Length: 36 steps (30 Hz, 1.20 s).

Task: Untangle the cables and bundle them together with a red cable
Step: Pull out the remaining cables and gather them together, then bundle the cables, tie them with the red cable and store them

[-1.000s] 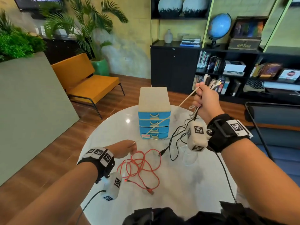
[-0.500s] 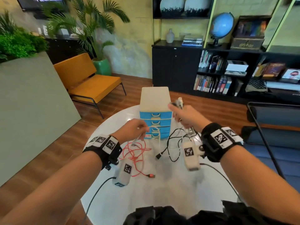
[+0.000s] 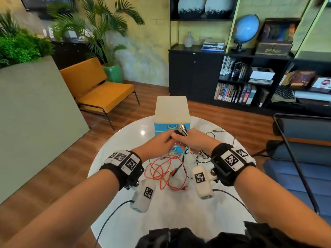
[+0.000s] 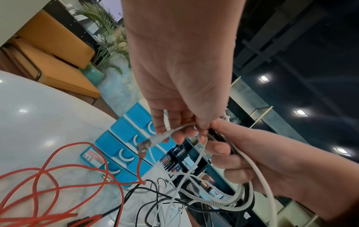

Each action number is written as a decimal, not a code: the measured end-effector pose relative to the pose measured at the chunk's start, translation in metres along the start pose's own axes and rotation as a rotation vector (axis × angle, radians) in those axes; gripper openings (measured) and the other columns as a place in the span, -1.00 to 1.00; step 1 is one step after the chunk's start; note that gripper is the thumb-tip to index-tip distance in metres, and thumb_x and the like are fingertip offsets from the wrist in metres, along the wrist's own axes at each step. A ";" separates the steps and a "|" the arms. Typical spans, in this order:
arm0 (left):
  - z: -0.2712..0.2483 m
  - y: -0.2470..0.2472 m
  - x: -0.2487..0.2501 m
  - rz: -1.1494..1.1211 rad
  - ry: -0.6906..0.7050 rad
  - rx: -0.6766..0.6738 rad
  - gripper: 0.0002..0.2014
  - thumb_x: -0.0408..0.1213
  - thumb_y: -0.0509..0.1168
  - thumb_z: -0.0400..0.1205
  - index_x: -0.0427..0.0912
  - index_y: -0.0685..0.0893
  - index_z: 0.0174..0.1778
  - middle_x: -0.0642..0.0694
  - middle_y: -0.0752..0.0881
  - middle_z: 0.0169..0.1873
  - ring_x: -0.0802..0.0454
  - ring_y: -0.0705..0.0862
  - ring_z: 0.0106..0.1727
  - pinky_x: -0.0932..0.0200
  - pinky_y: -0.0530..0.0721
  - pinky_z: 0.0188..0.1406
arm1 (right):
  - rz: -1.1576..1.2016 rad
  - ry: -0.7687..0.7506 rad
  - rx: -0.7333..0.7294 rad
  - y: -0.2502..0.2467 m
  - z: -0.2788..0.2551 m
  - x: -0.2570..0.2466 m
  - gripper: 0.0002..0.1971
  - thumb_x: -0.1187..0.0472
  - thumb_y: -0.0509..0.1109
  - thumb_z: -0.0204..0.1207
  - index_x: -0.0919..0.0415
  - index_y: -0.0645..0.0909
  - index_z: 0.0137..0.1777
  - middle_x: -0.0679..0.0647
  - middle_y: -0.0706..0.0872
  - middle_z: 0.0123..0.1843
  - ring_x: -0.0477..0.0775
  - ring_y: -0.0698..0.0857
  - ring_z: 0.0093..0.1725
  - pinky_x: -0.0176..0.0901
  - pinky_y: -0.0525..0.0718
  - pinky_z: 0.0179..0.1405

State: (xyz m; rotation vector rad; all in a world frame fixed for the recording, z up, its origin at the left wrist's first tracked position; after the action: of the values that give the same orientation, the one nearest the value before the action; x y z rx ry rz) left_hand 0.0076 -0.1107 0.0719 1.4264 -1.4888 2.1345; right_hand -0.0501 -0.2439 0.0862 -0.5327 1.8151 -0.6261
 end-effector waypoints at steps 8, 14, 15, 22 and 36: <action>-0.009 0.025 -0.028 0.002 -0.119 -0.230 -0.73 -0.15 0.24 0.66 -0.12 0.43 0.24 -0.06 0.74 -0.20 0.09 0.70 -0.24 0.14 0.71 -0.10 | 0.135 0.059 0.080 -0.012 0.001 0.014 -0.66 -0.06 0.34 0.63 0.12 0.50 -0.30 0.02 0.45 -0.46 -0.04 0.38 -0.55 -0.26 0.39 -0.57; -0.028 0.028 -0.085 0.352 -0.250 -0.414 -0.87 -0.24 0.16 0.67 -0.04 0.60 -0.12 0.06 0.66 -0.21 0.09 0.61 -0.15 0.26 0.57 -0.09 | 0.095 0.116 0.374 -0.057 0.008 0.024 -0.73 0.00 0.34 0.63 0.25 0.60 0.01 0.03 0.53 -0.36 -0.05 0.48 -0.47 -0.27 0.42 -0.54; -0.032 0.027 -0.093 0.379 -0.277 -0.419 -0.87 -0.25 0.15 0.67 -0.06 0.61 -0.08 0.05 0.64 -0.18 0.07 0.61 -0.11 0.23 0.57 -0.04 | 0.066 0.120 0.462 -0.066 0.009 0.027 -0.71 -0.02 0.34 0.62 0.24 0.61 0.03 0.00 0.54 -0.36 -0.08 0.50 -0.44 -0.28 0.40 -0.53; -0.028 0.031 -0.096 0.475 -0.287 -0.443 -0.80 -0.22 0.19 0.68 -0.16 0.64 0.13 -0.08 0.67 0.03 0.02 0.58 0.00 0.18 0.54 0.07 | -0.067 0.290 0.690 -0.091 0.014 0.054 -0.64 0.02 0.32 0.67 0.37 0.65 0.14 0.28 0.74 0.07 0.27 0.71 0.04 -0.14 0.48 -0.19; 0.020 0.143 -0.079 0.817 -0.011 -0.669 -0.79 -0.19 0.29 0.60 -0.13 0.70 0.10 -0.07 0.71 0.10 -0.08 0.67 0.13 0.00 0.67 0.13 | 0.072 0.281 0.635 -0.072 -0.007 0.089 -0.59 0.04 0.15 0.75 0.41 0.52 0.29 0.30 0.69 0.14 0.31 0.67 0.14 -0.06 0.59 -0.02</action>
State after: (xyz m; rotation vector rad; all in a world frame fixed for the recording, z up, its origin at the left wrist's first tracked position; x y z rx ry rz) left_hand -0.0255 -0.1684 -0.0787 0.6338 -2.7578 1.5968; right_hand -0.0803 -0.3535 0.0718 0.0522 1.7513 -1.2112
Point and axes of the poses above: each hand's wrist, its own z-axis towards the middle knuckle, its own y-axis out of the palm, x = y × z, the point moved 3 cm from there along z, towards the middle knuckle
